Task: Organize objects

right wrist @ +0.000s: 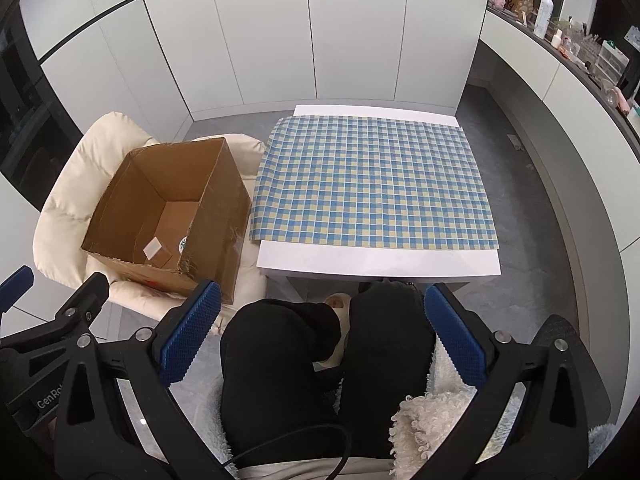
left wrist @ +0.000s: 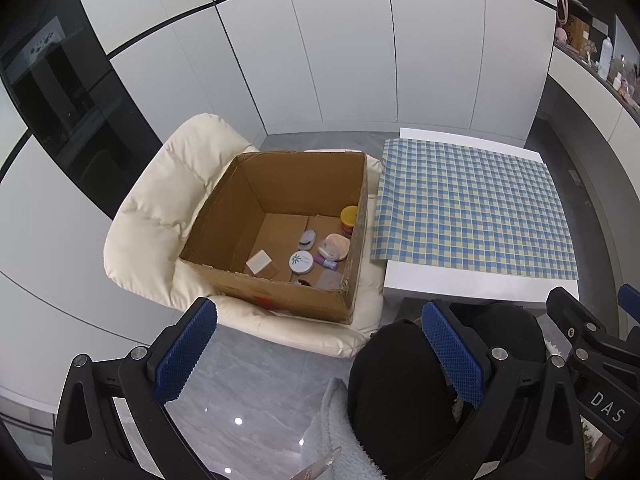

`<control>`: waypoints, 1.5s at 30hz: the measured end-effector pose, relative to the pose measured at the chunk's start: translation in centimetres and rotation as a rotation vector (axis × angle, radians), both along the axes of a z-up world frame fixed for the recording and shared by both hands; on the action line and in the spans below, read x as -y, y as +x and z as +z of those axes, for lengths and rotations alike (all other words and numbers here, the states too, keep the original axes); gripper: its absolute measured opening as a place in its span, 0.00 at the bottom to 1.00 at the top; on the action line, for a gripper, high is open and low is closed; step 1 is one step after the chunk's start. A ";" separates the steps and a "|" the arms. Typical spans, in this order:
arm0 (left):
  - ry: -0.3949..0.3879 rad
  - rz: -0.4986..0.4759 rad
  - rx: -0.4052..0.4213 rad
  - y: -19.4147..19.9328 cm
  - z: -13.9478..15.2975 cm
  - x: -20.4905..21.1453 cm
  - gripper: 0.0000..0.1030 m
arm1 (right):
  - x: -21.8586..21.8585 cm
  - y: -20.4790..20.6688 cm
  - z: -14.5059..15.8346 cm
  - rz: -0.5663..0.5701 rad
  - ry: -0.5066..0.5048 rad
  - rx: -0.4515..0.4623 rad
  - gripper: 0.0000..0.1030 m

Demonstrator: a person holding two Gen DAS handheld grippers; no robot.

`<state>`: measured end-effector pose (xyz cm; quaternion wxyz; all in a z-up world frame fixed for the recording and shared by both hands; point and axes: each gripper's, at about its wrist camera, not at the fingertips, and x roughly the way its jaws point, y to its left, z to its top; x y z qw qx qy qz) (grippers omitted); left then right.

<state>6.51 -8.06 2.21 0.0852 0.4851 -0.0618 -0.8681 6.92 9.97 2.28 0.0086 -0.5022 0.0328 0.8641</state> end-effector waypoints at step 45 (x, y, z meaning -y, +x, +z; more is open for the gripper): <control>-0.002 0.021 -0.010 0.1 0.0 0.1 0.99 | 0.6 -0.3 -0.7 0.004 0.028 0.003 1.00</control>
